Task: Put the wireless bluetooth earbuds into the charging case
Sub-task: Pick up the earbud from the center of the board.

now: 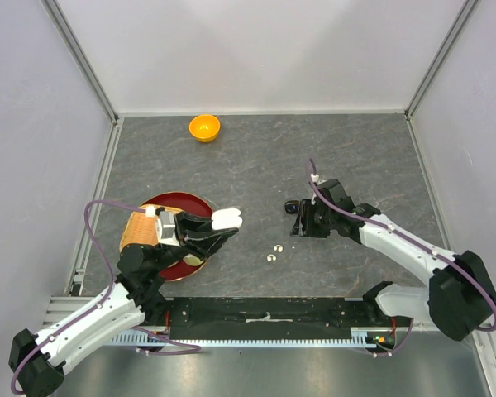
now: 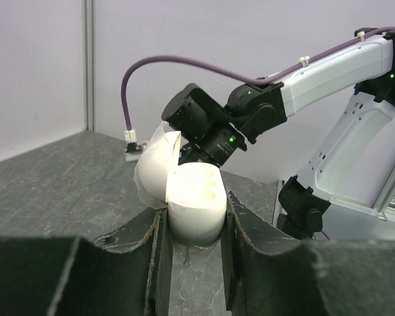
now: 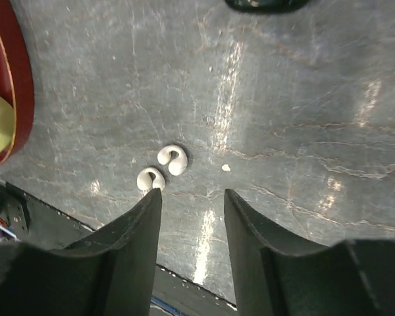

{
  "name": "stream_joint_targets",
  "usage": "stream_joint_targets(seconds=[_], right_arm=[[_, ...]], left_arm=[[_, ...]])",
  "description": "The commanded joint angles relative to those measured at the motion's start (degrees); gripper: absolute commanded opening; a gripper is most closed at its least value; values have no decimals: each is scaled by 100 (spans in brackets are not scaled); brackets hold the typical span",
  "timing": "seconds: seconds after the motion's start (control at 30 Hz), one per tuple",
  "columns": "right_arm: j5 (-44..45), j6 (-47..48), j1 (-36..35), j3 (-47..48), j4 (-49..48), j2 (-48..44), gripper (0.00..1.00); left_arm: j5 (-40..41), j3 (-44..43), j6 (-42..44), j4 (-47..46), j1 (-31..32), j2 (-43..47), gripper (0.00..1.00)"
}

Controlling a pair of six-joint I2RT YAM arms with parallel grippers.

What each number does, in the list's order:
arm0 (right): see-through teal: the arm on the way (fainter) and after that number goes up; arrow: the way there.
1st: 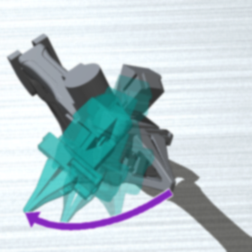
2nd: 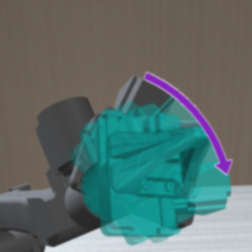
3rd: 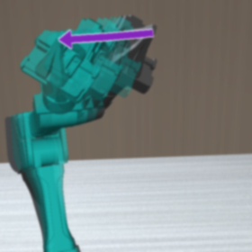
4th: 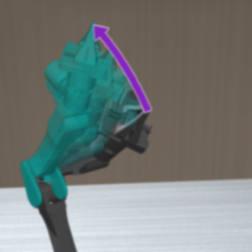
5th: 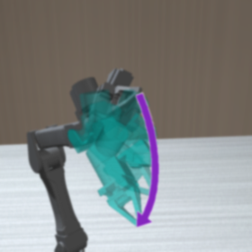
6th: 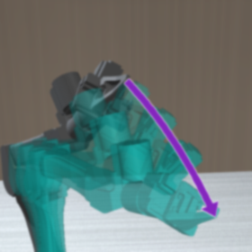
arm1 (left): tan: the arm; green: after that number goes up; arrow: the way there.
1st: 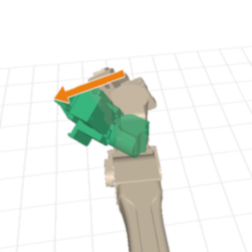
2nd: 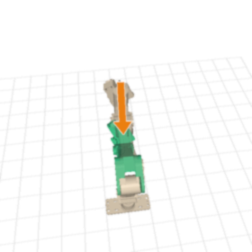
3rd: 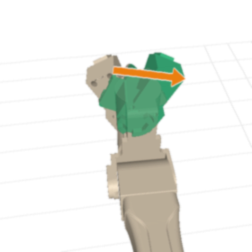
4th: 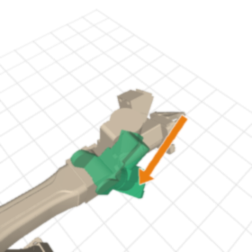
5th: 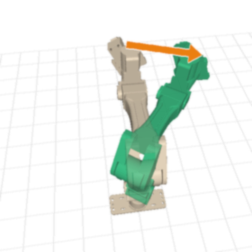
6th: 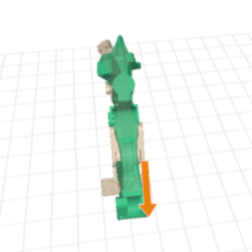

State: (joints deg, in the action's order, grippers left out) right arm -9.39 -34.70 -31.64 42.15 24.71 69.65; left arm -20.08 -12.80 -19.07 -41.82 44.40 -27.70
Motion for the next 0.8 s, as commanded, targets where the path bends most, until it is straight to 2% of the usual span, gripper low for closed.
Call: stream_joint_targets(seconds=[0.0, 0.33, 0.77], right_arm=[[-730, -28, 0, -207, -589, 277, 48], [-1038, -11, 9, -225, -1284, 980, 43], [-1171, 130, 0, -155, -1522, 1604, 39]], left_arm=[[83, -91, 105, -45, 25, 28, 2], [92, -91, 26, -80, 16, -16, 2], [109, -30, 9, -168, 16, -68, 2]])
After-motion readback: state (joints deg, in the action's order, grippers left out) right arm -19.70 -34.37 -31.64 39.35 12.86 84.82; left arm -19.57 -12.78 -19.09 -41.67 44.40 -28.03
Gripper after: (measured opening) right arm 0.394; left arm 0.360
